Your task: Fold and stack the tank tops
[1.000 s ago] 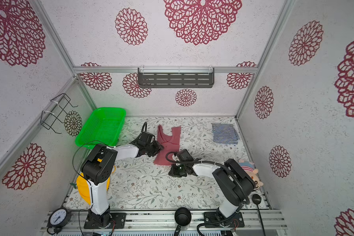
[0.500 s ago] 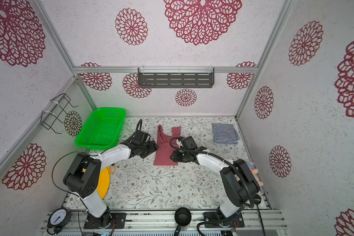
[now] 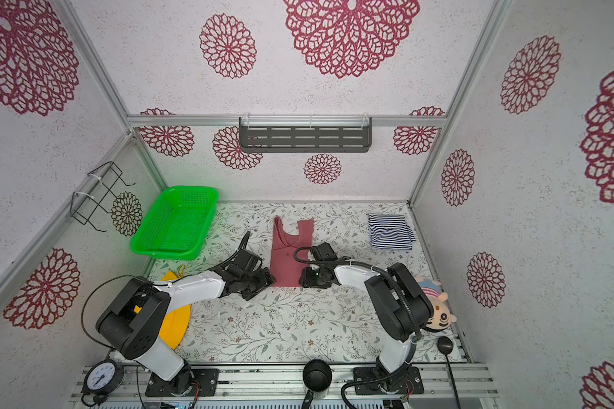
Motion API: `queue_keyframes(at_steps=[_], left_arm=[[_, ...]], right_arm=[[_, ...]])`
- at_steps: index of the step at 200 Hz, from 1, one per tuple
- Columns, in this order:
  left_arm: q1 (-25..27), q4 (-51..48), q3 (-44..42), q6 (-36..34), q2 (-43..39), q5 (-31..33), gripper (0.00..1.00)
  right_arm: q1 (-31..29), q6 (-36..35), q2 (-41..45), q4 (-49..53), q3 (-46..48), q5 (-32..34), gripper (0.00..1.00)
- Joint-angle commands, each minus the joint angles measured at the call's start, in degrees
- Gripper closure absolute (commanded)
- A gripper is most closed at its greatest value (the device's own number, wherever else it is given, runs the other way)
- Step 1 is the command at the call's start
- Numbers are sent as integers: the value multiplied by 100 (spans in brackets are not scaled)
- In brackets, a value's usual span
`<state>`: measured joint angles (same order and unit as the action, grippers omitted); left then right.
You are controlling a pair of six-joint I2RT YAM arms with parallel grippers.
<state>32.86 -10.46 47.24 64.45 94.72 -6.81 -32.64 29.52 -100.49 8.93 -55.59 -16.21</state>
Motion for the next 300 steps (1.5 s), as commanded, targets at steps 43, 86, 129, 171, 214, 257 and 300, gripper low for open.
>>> queue_keyframes(at_steps=[43, 86, 129, 171, 214, 257, 300], left_arm=[[46, 394, -52, 372, 415, 118, 30], [46, 534, -123, 498, 553, 235, 61], [63, 196, -56, 335, 393, 386, 99], [173, -77, -433, 407, -296, 618, 100], [653, -740, -585, 673, -948, 903, 100], [1261, -1668, -400, 1071, -1587, 1432, 100], [1332, -2201, 325, 722, -1783, 1978, 100]], right_arm=[[30, 90, -52, -303, 116, -45, 46], [34, 195, -31, -348, 222, -84, 62], [6, 108, 202, -68, 181, -124, 86], [-116, -93, 664, 622, 304, -93, 100], [-427, 38, 1251, 1088, 649, -32, 100], [-784, 121, 1955, 1977, 484, 102, 100], [-790, -269, 2134, 2806, -334, 452, 100]])
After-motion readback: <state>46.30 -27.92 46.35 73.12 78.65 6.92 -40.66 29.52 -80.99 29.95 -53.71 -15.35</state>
